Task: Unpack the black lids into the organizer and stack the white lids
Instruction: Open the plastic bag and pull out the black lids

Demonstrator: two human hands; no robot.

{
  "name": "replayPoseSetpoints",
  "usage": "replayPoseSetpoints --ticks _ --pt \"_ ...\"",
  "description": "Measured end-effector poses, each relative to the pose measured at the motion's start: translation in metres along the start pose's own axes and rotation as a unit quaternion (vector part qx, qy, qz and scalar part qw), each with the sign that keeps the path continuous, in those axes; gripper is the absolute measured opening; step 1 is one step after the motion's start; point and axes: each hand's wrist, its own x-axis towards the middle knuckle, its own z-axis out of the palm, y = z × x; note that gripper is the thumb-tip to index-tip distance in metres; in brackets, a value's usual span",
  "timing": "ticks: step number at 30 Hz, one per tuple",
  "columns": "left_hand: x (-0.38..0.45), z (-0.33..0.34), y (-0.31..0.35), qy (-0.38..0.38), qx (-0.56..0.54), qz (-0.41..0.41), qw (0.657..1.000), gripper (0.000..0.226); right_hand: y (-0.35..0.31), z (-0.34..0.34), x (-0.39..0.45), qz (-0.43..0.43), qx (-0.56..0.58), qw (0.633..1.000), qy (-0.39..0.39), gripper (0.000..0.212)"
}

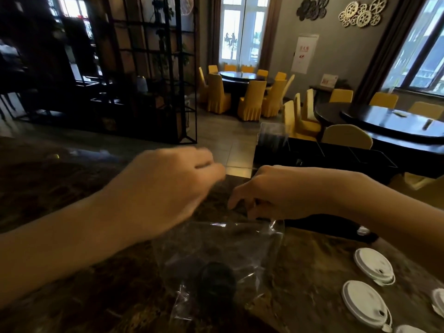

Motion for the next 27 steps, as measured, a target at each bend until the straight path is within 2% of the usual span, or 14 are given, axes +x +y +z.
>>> replayPoseSetpoints --ticks 3,6,10,15,18,22,27 --pt "0.007 0.014 0.003 -0.104 -0.036 0.018 0.994 0.022 -0.005 0.001 0.01 -0.023 -0.032 0.999 -0.019 0.05" --pt "0.017 0.037 -0.009 -0.148 -0.009 0.037 0.988 0.025 -0.007 0.008 0.02 -0.037 -0.057 0.997 -0.029 0.058" --pt "0.018 0.06 -0.023 -0.182 0.016 0.088 0.979 0.028 -0.007 0.014 0.021 -0.053 -0.098 0.994 0.001 0.07" --pt "0.009 0.07 -0.026 -0.236 0.103 0.168 0.951 0.057 -0.011 0.019 0.019 -0.066 -0.154 0.986 -0.008 0.083" --pt "0.004 0.074 -0.019 -0.274 0.129 0.168 0.938 0.07 -0.012 0.026 0.017 -0.077 -0.183 0.98 0.0 0.086" --pt "-0.001 0.083 -0.011 -0.334 0.122 0.154 0.922 0.072 -0.012 0.045 0.02 -0.073 -0.203 0.976 -0.011 0.087" --pt "-0.009 0.098 0.001 -0.348 0.104 0.196 0.911 0.055 -0.012 0.067 0.025 -0.084 -0.197 0.976 -0.028 0.086"
